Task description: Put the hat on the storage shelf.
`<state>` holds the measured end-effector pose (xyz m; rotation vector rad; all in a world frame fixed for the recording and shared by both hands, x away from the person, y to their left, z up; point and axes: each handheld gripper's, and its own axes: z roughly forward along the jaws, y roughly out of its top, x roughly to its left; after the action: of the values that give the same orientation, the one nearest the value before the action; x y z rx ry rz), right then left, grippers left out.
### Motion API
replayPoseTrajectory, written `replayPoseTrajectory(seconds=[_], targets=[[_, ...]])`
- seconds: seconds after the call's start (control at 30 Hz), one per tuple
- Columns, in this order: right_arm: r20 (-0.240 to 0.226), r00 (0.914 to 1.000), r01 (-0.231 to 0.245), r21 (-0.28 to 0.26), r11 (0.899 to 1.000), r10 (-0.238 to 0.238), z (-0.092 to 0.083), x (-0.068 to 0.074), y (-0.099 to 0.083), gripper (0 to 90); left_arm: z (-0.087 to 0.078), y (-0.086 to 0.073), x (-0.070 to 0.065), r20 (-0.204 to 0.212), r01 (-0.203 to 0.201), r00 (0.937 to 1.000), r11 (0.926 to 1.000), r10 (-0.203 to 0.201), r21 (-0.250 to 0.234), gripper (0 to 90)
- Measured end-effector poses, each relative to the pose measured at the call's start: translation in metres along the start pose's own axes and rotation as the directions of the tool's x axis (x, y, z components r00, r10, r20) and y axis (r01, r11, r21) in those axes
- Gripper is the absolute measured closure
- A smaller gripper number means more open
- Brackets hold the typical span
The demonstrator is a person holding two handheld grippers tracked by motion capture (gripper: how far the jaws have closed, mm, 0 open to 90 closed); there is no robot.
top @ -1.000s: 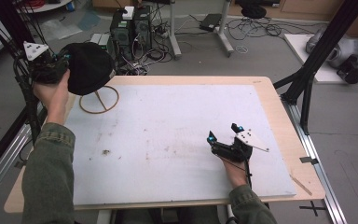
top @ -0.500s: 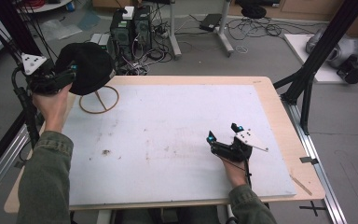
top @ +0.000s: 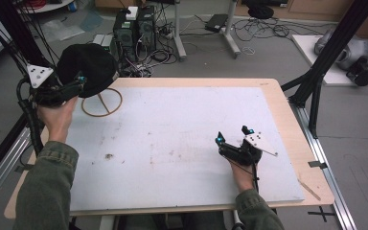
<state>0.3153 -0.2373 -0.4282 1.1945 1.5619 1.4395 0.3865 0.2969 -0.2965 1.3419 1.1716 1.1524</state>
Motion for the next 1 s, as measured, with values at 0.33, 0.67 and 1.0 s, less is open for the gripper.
replayPoseTrajectory(seconds=[0.33,0.67,1.0], targets=[[0.006,0.9998,0.017,0.004,1.0,-0.017,-0.001,0.001,0.0,3.7,-0.012,-0.008,-0.012,0.019,0.004,0.9998,1.0,-0.004,-0.005,17.2],[0.014,0.9999,0.008,0.0,1.0,-0.008,-0.001,0.0,0.0,3.7,-0.031,-0.019,-0.023,0.026,0.018,0.9995,0.9987,-0.017,-0.048,17.2],[0.029,0.9996,0.003,0.006,1.0,-0.003,-0.002,0.0,-0.001,3.7,-0.045,-0.029,-0.033,0.052,0.013,0.9986,0.9978,-0.009,-0.066,17.5]])
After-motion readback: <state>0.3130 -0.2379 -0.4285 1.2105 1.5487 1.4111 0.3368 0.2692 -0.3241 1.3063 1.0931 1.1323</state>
